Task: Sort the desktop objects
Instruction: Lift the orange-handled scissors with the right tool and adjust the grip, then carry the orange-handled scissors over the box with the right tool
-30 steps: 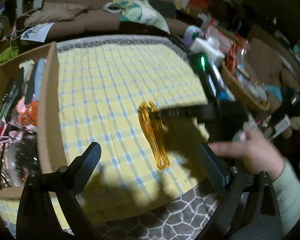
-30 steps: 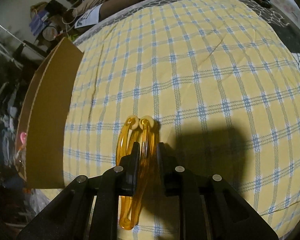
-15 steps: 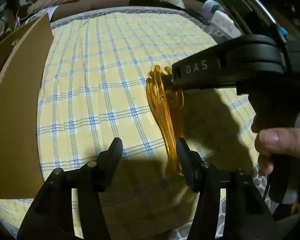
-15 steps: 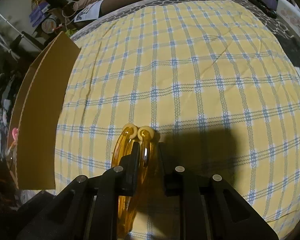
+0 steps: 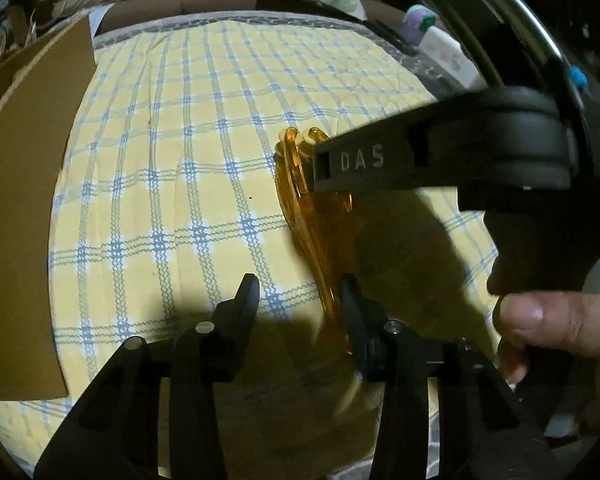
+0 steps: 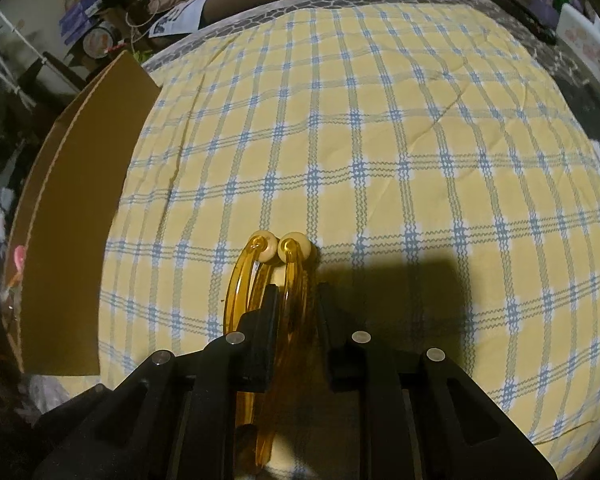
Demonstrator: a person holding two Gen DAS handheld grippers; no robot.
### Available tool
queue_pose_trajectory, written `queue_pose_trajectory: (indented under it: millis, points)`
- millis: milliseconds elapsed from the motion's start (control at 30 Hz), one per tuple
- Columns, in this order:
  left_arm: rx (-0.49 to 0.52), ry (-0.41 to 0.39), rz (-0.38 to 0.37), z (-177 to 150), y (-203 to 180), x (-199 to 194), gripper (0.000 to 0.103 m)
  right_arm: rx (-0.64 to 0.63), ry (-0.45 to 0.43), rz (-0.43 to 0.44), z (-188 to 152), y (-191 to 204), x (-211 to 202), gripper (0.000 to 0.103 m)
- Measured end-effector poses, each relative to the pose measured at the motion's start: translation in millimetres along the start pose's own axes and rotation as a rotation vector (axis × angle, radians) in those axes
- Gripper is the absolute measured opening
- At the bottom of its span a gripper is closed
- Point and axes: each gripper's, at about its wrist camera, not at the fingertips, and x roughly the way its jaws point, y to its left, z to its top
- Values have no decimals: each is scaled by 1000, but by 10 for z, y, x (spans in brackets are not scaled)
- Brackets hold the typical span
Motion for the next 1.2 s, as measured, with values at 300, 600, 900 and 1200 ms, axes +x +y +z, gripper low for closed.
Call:
queue_pose_trajectory:
  millis: [300, 600, 900, 1200]
  points:
    - [-23, -4, -97, 82, 52, 9, 8, 153, -59, 171, -1, -216, -55, 18]
    - [-56, -66, -187, 210, 155, -183, 5, 211, -90, 368, 59, -133, -287, 13]
    - [-155, -98, -90, 357, 521, -158, 35, 236, -59, 314, 36, -208, -147, 15]
    - [-160, -69, -162, 497, 481, 218, 32, 360, -39, 436, 70, -425, 47, 21]
